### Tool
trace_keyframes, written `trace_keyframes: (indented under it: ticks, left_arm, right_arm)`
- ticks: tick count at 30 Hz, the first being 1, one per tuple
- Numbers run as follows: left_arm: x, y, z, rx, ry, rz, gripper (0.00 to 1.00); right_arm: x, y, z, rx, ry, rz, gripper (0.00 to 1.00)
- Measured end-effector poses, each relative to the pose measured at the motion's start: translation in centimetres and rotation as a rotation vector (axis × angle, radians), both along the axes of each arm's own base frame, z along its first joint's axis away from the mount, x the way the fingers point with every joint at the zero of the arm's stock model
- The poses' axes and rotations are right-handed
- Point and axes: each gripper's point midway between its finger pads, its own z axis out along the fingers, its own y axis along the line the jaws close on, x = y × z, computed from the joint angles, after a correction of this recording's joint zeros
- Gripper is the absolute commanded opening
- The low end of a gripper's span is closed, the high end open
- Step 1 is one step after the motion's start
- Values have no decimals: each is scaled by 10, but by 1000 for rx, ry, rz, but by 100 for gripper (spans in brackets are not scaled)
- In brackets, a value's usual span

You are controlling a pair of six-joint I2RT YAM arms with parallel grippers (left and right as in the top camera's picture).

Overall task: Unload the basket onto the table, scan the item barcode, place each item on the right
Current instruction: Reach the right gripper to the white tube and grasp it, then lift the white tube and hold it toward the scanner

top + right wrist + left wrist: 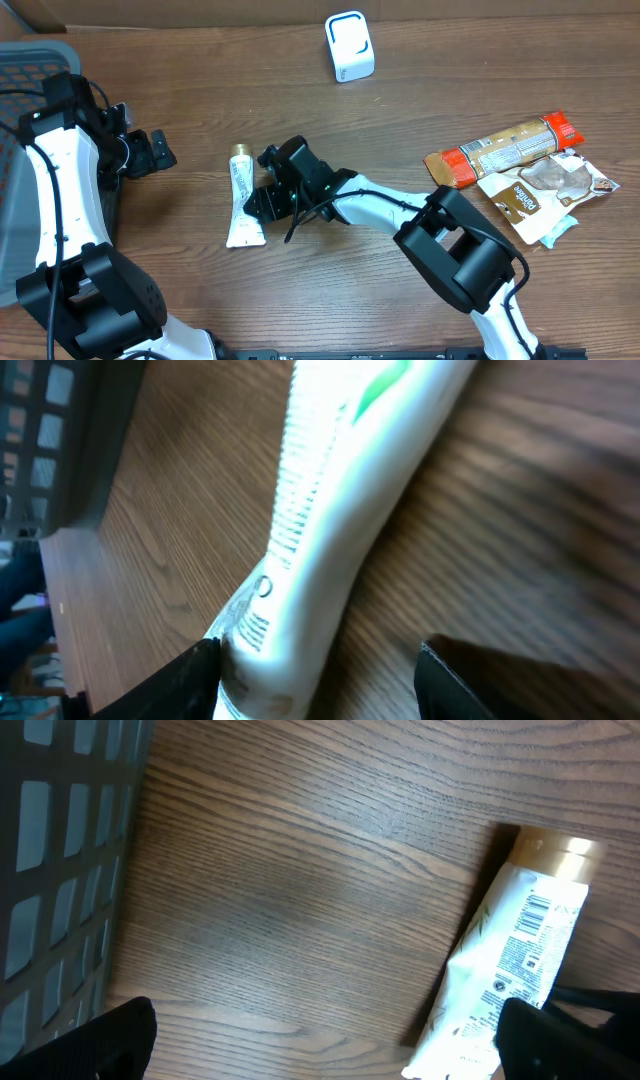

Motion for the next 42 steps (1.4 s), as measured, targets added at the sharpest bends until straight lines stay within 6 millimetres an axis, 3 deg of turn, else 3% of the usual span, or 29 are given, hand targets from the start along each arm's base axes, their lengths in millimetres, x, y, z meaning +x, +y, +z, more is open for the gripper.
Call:
trace_keyframes:
  ticks: [8,15,18,27,32,37,42]
  left_arm:
    - [0,0,0,0,0,0,100]
    - [0,0,0,0,0,0,99]
    - [0,0,0,0,0,0,99]
    - [0,0,0,-1,0,0,100]
    - [0,0,0,0,0,0,100]
    - [0,0,0,0,0,0,99]
    - [0,0,0,0,0,0,100]
  right_arm:
    - [-7,0,-3,-15,-18,56,47]
    - [-17,3,-3,-21,-24,105,14]
    - [-17,4,-2,-18,-26,110,4]
    - [-15,-2,0,-18,6,110,4]
    - [-9,-37,3,-80,108,64,4]
    - [4,-106,10,-208,226,-34,4]
    - [-3,-162,8,-326,303,-27,7]
